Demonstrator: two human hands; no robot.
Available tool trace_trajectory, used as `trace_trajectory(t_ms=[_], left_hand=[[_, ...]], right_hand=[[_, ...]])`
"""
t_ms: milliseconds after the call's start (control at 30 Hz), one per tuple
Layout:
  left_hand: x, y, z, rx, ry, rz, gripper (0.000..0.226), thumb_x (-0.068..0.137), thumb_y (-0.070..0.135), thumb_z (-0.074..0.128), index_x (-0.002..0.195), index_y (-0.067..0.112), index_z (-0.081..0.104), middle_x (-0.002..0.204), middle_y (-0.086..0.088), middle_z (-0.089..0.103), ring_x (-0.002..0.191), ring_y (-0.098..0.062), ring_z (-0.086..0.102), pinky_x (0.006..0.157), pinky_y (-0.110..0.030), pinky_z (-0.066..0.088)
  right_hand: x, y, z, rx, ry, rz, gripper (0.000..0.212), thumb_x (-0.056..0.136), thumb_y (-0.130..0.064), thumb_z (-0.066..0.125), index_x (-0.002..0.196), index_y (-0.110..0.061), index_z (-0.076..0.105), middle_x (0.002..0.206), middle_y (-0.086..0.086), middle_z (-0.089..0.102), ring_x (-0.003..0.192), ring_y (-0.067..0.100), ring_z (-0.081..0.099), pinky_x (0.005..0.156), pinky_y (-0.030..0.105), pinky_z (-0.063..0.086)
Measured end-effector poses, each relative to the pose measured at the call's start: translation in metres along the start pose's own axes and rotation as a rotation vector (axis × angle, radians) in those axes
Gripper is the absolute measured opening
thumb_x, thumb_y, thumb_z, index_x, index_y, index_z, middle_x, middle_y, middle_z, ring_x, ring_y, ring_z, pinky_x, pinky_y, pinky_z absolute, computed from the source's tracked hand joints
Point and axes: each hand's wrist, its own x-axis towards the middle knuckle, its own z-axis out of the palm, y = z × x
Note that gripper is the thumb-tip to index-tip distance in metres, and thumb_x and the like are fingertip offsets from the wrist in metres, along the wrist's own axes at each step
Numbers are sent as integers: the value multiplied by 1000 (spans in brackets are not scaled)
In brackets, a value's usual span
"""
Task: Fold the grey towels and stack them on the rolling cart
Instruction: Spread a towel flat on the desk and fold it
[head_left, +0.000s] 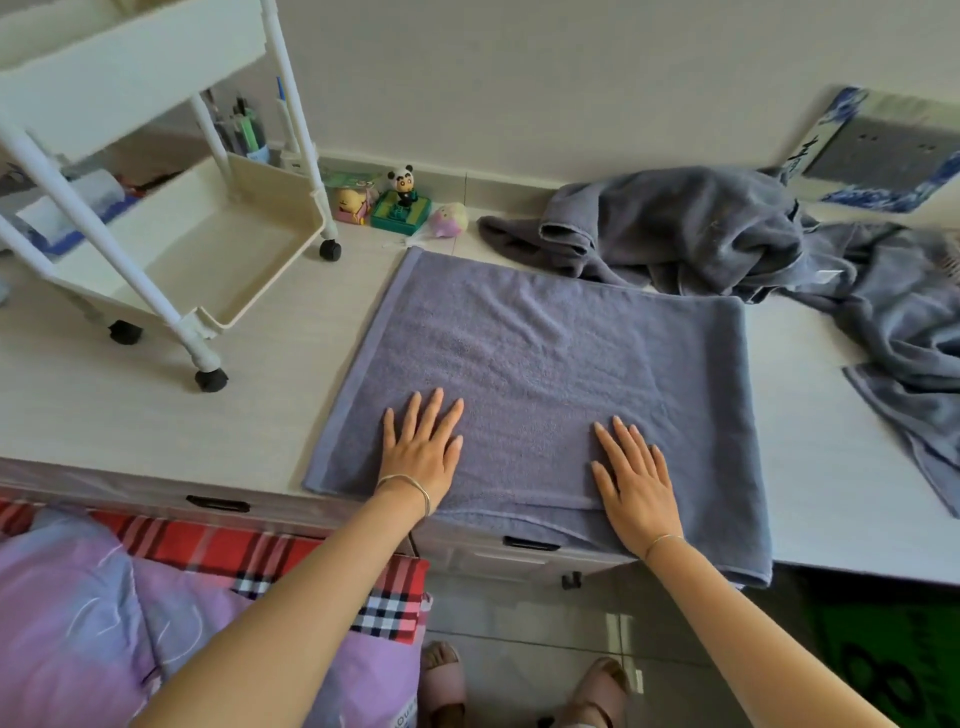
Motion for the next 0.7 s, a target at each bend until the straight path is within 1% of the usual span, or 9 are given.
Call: trace_trajectory(t_ms=[67, 133, 167, 233, 300, 367, 500, 600, 700], left_hand=[[-1, 5, -2, -32, 18, 7, 83, 71, 52, -22, 149, 33, 0, 159, 2, -5, 146, -23, -6, 115, -48, -7], [-5, 15, -2, -82, 48, 100, 79, 77, 57, -18, 149, 35, 5, 159, 3, 2, 146, -21, -2, 115, -44, -8], [-7, 21, -1, -106, 52, 167, 78, 79, 61, -18, 148, 37, 7, 159, 4, 5, 146, -19, -1, 115, -43, -9], [-13, 33, 4, -113, 36, 258, 77, 79, 65, -20, 147, 41, 7, 158, 8, 7, 146, -17, 0, 115, -41, -11], [-14, 38, 10, -92, 37, 270, 74, 80, 63, -17, 146, 42, 10, 158, 10, 7, 146, -17, -1, 113, -42, -13], [-13, 38, 12, -80, 52, 259, 76, 80, 64, -18, 146, 42, 13, 158, 9, 7, 147, -18, 0, 113, -43, -12], [-14, 37, 10, -52, 13, 249, 76, 77, 64, -20, 146, 44, 5, 158, 12, -1, 146, -16, -7, 114, -44, -12], [-13, 37, 8, -67, -9, 248, 73, 77, 57, -15, 146, 45, 4, 158, 12, -2, 146, -16, -8, 114, -44, -12], [-12, 37, 8, -81, -25, 244, 73, 76, 58, -13, 146, 45, 6, 158, 13, -2, 146, -16, -8, 114, -45, -12]], right_hand=[[-14, 9, -10, 90, 50, -19, 57, 92, -54, 27, 141, -28, 38, 153, -8, 26, 143, 18, 19, 117, 33, 11], [-31, 4, -14, 133, 125, -141, 39, 90, -49, 44, 121, -27, 56, 137, -3, 47, 126, 19, 40, 105, 32, 29], [-38, -2, -12, 144, 146, -205, 34, 87, -49, 49, 110, -27, 60, 128, -3, 52, 117, 17, 45, 99, 30, 32], [-48, -14, -5, 204, 120, -261, 30, 82, -52, 55, 97, -27, 65, 115, -5, 56, 106, 11, 47, 92, 25, 33], [-49, -19, 2, 263, 89, -249, 31, 80, -53, 58, 93, -27, 68, 109, -7, 55, 101, 9, 49, 89, 23, 34], [-47, -20, 7, 253, 97, -244, 31, 79, -50, 59, 92, -25, 70, 105, -6, 56, 97, 12, 52, 85, 28, 41], [-46, -20, 8, 213, 179, -298, 26, 82, -41, 57, 86, -19, 71, 100, -3, 61, 91, 11, 50, 76, 30, 46], [-50, -22, 4, 246, 257, -318, 19, 85, -32, 58, 81, -17, 70, 102, -3, 62, 90, 10, 51, 77, 27, 45], [-57, -20, 3, 222, 236, -388, 17, 85, -31, 58, 79, -20, 69, 103, -5, 61, 93, 10, 50, 81, 23, 38]])
